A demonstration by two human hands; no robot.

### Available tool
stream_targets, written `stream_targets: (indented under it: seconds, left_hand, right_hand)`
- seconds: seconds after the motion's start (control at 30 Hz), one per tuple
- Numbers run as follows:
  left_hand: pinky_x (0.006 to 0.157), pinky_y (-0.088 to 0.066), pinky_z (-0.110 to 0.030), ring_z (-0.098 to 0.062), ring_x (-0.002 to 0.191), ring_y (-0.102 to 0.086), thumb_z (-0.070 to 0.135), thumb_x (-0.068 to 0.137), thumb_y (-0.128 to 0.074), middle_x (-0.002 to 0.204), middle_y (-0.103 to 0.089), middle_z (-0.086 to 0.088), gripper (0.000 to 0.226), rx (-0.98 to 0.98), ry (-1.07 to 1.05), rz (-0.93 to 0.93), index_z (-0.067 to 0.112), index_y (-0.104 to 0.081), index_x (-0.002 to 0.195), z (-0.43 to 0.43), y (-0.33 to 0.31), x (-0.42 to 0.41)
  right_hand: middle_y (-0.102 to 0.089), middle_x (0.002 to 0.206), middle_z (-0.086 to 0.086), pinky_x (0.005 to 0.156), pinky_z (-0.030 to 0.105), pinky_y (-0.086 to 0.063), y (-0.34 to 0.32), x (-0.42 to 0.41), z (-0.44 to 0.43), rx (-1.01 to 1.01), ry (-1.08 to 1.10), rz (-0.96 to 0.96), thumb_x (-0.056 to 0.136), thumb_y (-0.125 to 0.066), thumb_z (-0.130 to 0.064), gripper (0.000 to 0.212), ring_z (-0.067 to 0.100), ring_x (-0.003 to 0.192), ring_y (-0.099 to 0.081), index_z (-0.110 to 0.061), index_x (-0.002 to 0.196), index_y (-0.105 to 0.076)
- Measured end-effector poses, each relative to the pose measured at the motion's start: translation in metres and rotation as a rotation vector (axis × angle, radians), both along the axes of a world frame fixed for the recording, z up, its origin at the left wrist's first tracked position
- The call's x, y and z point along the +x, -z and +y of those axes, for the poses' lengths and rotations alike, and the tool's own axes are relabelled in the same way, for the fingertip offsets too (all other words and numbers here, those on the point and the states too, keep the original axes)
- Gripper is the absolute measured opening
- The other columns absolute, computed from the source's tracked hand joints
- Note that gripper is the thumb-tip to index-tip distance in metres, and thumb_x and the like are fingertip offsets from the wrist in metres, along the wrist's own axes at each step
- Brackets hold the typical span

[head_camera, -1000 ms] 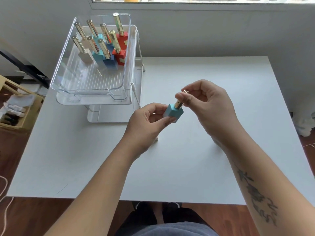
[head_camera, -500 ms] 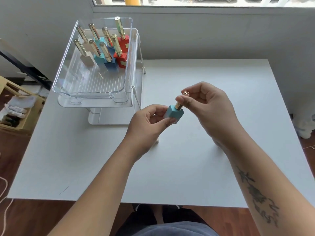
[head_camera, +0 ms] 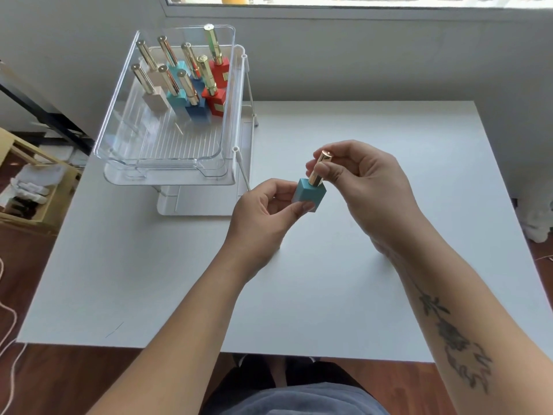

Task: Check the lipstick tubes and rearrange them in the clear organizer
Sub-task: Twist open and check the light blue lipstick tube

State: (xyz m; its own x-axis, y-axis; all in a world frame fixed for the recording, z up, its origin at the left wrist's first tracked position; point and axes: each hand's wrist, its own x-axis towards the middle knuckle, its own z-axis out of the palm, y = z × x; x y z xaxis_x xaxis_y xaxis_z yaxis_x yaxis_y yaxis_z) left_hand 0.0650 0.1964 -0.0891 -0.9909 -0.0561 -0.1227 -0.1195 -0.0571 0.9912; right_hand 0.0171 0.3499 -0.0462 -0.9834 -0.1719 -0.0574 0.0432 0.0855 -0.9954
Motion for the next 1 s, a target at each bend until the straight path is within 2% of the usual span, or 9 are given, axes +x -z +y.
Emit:
stream_targets:
  seconds: [0.1, 0.2, 0.3, 0.4, 0.47, 0.57, 0.7, 0.8, 1.0]
  left_hand:
    - [0.076, -0.052, -0.015, -0.009, 0.092, -0.072, 0.014, 0.084, -0.075, 0.096, -0.076, 0.008, 0.019, 0.001, -0.034, -0.011, 0.022, -0.069, 0.1, 0.004, 0.003, 0.002]
    - [0.072, -0.051, -0.014, -0.003, 0.093, -0.07, 0.027, 0.086, -0.073, 0.104, -0.073, 0.017, 0.022, -0.065, -0.076, -0.051, 0.035, -0.066, 0.105, 0.011, 0.013, 0.012]
    - [0.072, -0.05, -0.011, 0.003, 0.093, -0.066, 0.034, 0.085, -0.072, 0.11, -0.065, 0.021, 0.033, -0.144, -0.125, -0.141, 0.043, -0.057, 0.113, 0.019, 0.039, 0.037]
    - [0.074, -0.049, -0.008, 0.004, 0.096, -0.062, 0.035, 0.087, -0.068, 0.106, -0.065, 0.022, 0.025, -0.305, -0.1, -0.244, 0.046, -0.058, 0.107, 0.014, 0.074, 0.07]
    - [0.085, -0.047, -0.013, 0.003, 0.104, -0.058, 0.033, 0.089, -0.065, 0.111, -0.062, 0.022, 0.022, -0.494, -0.077, -0.281, 0.041, -0.059, 0.109, 0.004, 0.098, 0.088]
    - [0.1, -0.033, -0.017, -0.002, 0.122, -0.043, 0.03, 0.092, -0.06, 0.129, -0.055, 0.015, 0.036, -0.811, -0.036, -0.273, 0.027, -0.055, 0.128, -0.016, 0.124, 0.107]
    - [0.115, -0.021, -0.033, -0.021, 0.143, -0.027, 0.029, 0.092, -0.06, 0.152, -0.04, 0.001, 0.053, -1.083, 0.079, -0.269, 0.018, -0.046, 0.141, -0.039, 0.145, 0.116]
    - [0.117, -0.018, -0.041, -0.027, 0.145, -0.026, 0.031, 0.092, -0.06, 0.155, -0.036, -0.002, 0.053, -1.176, 0.122, -0.24, 0.016, -0.047, 0.141, -0.046, 0.151, 0.118]
    - [0.118, -0.014, -0.044, -0.028, 0.146, -0.023, 0.03, 0.092, -0.058, 0.157, -0.032, -0.004, 0.056, -1.225, 0.136, -0.213, 0.015, -0.043, 0.144, -0.045, 0.157, 0.122]
  right_hand:
    - [-0.076, 0.093, -0.002, 0.082, 0.02, -0.054, 0.004, 0.003, -0.001, 0.008, 0.01, 0.009, 0.088, -0.066, -0.006, 0.014, 0.008, 0.092, -0.072, -0.014, 0.099, -0.068]
    - [-0.075, 0.095, -0.003, 0.078, 0.012, -0.051, 0.013, 0.009, -0.001, 0.028, -0.001, -0.007, 0.089, -0.064, -0.004, 0.015, 0.004, 0.093, -0.07, -0.014, 0.101, -0.067]
    - [-0.074, 0.097, -0.005, 0.079, 0.012, -0.05, 0.028, 0.017, -0.001, 0.078, -0.006, -0.014, 0.091, -0.063, -0.005, 0.017, 0.002, 0.094, -0.069, -0.019, 0.098, -0.066]
    - [-0.073, 0.1, -0.008, 0.084, 0.013, -0.05, 0.051, 0.022, -0.002, 0.195, -0.027, -0.003, 0.091, -0.063, -0.008, 0.015, 0.001, 0.095, -0.068, -0.021, 0.097, -0.066]
    - [-0.071, 0.1, -0.009, 0.084, 0.012, -0.049, 0.068, 0.024, -0.002, 0.257, -0.043, -0.024, 0.091, -0.063, -0.01, 0.013, 0.0, 0.094, -0.067, -0.018, 0.1, -0.066]
    - [-0.07, 0.096, -0.013, 0.08, 0.007, -0.046, 0.092, 0.027, -0.001, 0.297, -0.046, -0.097, 0.091, -0.062, -0.011, 0.013, -0.005, 0.093, -0.065, -0.019, 0.1, -0.067]
    - [-0.07, 0.097, -0.015, 0.08, 0.006, -0.045, 0.118, 0.031, -0.002, 0.369, -0.056, -0.154, 0.091, -0.061, -0.011, 0.015, -0.008, 0.095, -0.064, -0.022, 0.1, -0.067]
    - [-0.069, 0.095, -0.017, 0.077, 0.004, -0.045, 0.13, 0.034, -0.003, 0.383, -0.058, -0.185, 0.09, -0.061, -0.011, 0.017, -0.011, 0.093, -0.063, -0.026, 0.097, -0.067]
    - [-0.069, 0.094, -0.017, 0.082, 0.011, -0.047, 0.141, 0.037, -0.006, 0.387, -0.047, -0.187, 0.09, -0.063, -0.014, 0.016, -0.007, 0.095, -0.064, -0.028, 0.095, -0.066]
